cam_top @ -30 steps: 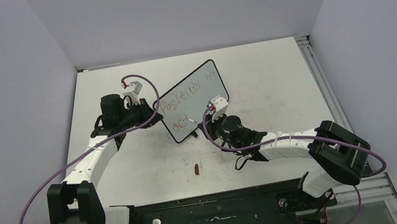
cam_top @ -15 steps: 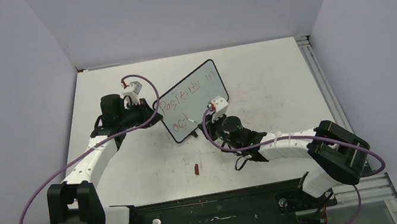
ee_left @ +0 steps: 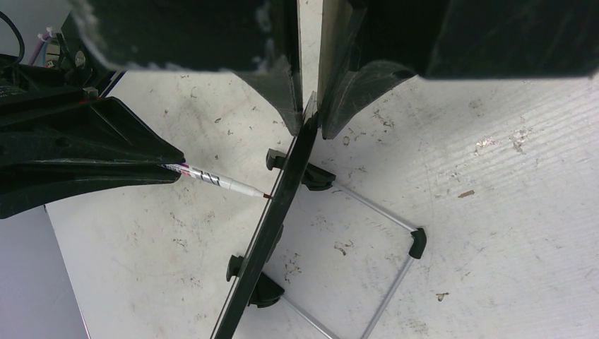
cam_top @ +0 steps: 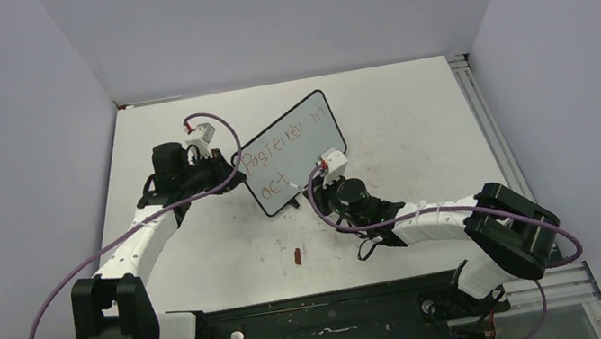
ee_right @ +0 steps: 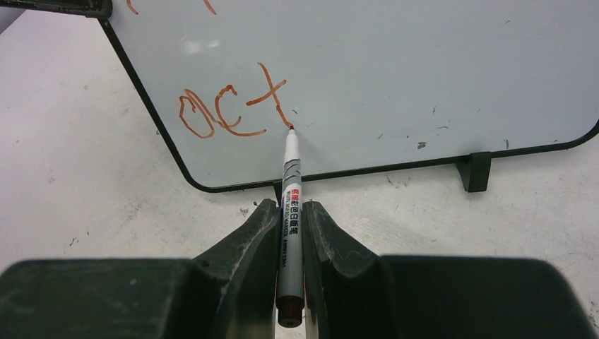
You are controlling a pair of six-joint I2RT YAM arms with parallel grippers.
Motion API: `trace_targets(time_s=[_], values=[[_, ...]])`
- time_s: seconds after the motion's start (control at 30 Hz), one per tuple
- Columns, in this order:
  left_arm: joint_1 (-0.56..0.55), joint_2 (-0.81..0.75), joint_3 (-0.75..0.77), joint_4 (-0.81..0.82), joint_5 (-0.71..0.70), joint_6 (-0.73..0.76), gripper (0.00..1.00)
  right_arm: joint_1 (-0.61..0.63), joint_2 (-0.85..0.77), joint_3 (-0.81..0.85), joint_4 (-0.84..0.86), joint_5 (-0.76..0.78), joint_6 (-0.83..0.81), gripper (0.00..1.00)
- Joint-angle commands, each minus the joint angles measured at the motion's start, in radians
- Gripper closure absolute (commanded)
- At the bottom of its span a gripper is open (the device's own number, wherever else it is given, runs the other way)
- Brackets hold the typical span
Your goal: Write a sentence on the whiteboard
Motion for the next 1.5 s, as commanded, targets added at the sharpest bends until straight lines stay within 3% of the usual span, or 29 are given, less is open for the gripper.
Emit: trace_targets(time_s=[0.0, 0.83, 1.47], values=[[0.002, -0.022, 0.040, -0.005, 0.005, 0.003, 1.00, -0.009, 0.009, 0.016, 0.041, 0.033, -0.001, 0.95], [0.001, -0.026, 0.040, -0.006, 0.007, 0.003, 1.00, -0.025, -0.106, 0.007, 0.030, 0.070, -0.015, 0.95], [0.001, -0.020, 0.041, -0.006, 0.007, 0.004, 1.00, -0.027, -0.023, 0.041, 0.075, 0.047, -0.016, 0.95]])
